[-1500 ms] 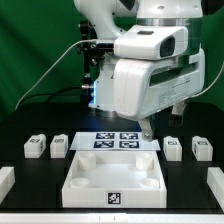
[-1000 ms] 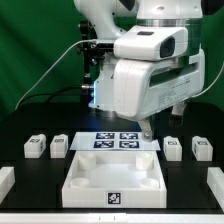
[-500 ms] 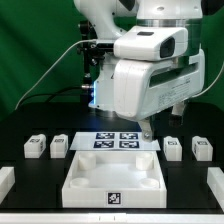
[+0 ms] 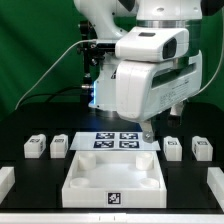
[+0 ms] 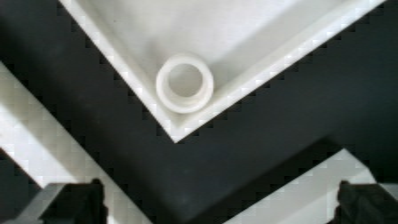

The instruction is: Assemble one leg

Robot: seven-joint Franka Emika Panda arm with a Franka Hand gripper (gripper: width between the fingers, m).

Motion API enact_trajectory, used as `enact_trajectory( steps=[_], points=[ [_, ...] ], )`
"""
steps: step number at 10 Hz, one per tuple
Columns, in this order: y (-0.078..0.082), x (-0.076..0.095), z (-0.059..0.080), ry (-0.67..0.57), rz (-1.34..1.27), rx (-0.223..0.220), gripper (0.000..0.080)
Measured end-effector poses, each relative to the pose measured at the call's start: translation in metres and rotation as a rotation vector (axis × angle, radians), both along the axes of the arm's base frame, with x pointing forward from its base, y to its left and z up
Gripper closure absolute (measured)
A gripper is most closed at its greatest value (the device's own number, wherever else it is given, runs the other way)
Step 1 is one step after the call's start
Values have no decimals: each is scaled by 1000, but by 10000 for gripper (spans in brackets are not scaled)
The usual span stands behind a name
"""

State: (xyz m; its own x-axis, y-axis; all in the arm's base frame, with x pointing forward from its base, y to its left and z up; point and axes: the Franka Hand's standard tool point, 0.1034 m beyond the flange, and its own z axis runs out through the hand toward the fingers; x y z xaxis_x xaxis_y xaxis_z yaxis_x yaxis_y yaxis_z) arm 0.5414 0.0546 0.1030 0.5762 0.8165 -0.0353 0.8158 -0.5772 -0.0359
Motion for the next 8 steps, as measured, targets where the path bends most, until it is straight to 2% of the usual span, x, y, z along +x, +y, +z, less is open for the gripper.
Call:
enact_trajectory(
  steps=[2,3,4,5,6,8],
  points=[
    [-11,-54,-22,-15,292,7,150],
    [-29,-82,-42,-38,439,19,150],
    [-48,-100,-59,-41,562,31,150],
    [-65,-110,-77,-32,643,46,150],
    [-73,-110,-88,-19,688,55,150],
    [-74,-105,-96,-19,646,58,150]
  ],
)
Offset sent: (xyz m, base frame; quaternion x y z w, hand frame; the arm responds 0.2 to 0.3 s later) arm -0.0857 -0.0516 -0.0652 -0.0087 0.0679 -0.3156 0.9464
